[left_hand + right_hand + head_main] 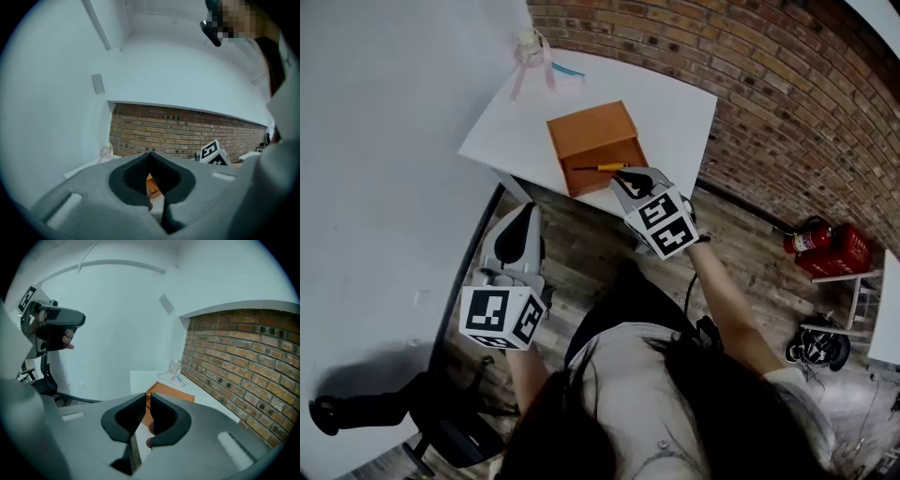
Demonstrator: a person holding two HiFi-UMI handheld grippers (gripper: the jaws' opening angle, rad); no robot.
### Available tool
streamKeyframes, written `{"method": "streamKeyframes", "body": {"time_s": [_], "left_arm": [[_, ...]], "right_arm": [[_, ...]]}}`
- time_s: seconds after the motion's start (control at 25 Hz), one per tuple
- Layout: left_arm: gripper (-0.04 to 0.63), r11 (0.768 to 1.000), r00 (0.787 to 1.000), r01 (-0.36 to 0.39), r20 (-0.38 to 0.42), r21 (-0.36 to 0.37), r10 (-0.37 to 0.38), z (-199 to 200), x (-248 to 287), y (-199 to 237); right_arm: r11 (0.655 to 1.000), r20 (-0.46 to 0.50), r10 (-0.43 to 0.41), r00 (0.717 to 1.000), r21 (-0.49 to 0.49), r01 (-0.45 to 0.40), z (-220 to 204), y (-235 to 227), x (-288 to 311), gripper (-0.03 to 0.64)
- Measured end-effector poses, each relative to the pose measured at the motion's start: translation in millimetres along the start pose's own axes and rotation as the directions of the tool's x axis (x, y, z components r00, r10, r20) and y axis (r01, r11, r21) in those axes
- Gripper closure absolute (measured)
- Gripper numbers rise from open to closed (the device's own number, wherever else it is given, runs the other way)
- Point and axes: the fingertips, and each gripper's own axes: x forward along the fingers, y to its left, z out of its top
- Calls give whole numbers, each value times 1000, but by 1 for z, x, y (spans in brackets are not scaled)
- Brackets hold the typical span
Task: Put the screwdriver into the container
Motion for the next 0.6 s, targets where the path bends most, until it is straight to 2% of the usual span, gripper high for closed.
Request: {"method": "streamKeyframes", "body": {"time_s": [0.24,0.6], "left_arm": [[594,999,999,32,4,-4,-32,-7,-5,-11],[594,998,998,63,4,7,-63,-10,2,-34]], "right_arm": [[998,71,-54,996,36,52,10,7,-40,589],[991,204,-119,972,88,103,30,10,-99,609]]}}
